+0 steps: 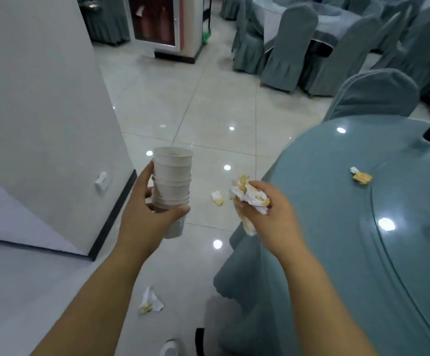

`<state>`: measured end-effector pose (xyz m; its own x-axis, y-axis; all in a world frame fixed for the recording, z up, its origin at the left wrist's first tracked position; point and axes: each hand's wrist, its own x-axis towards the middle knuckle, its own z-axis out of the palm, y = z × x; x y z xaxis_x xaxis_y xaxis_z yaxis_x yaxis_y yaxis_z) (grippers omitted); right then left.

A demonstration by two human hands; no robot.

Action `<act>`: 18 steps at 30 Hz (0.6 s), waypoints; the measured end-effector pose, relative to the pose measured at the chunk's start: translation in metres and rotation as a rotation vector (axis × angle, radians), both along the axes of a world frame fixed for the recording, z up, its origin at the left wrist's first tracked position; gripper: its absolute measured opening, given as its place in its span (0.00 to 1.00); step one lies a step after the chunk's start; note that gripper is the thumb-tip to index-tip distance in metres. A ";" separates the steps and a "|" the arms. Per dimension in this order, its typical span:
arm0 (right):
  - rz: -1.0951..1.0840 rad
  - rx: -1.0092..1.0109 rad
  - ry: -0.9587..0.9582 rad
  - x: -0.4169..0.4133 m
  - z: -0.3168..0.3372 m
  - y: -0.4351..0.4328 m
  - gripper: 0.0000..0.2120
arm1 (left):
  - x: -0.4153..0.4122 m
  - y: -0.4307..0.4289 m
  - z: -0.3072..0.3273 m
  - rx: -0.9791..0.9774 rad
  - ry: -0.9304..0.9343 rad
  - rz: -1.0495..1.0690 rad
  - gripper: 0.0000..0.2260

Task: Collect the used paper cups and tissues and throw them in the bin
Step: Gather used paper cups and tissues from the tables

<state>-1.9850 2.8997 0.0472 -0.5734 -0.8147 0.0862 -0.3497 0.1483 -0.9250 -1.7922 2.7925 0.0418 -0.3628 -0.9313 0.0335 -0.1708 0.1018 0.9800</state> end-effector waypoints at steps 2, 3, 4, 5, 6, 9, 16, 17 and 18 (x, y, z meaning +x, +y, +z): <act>0.022 -0.013 -0.012 0.005 0.002 -0.032 0.16 | 0.007 -0.028 0.001 0.003 0.007 0.027 0.40; 0.030 -0.009 -0.024 0.007 0.003 -0.046 0.15 | 0.010 -0.040 0.002 0.007 0.008 0.038 0.40; 0.037 0.001 -0.036 0.008 0.003 -0.059 0.14 | 0.011 -0.052 0.002 0.016 0.008 0.049 0.39; 0.044 0.010 -0.052 0.008 0.002 -0.071 0.13 | 0.012 -0.063 0.001 0.029 0.008 0.058 0.39; 0.050 0.014 -0.066 0.006 0.000 -0.082 0.13 | 0.012 -0.074 -0.001 0.043 0.008 0.068 0.40; 0.064 0.044 -0.054 -0.003 -0.004 -0.117 0.13 | 0.005 -0.109 -0.009 0.077 0.001 0.090 0.41; 0.072 0.124 -0.014 -0.079 -0.017 -0.227 0.10 | -0.065 -0.213 -0.017 0.090 -0.027 0.097 0.40; 0.075 0.121 -0.002 -0.093 -0.016 -0.248 0.10 | -0.079 -0.232 -0.017 0.086 -0.027 0.105 0.40; 0.080 0.117 0.008 -0.108 -0.015 -0.268 0.10 | -0.093 -0.251 -0.015 0.080 -0.027 0.112 0.40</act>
<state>-2.0935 2.6315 0.0317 -0.5062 -0.8624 -0.0078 -0.3721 0.2266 -0.9001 -1.8856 2.5418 0.0267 -0.2561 -0.9653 -0.0510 -0.2035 0.0023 0.9791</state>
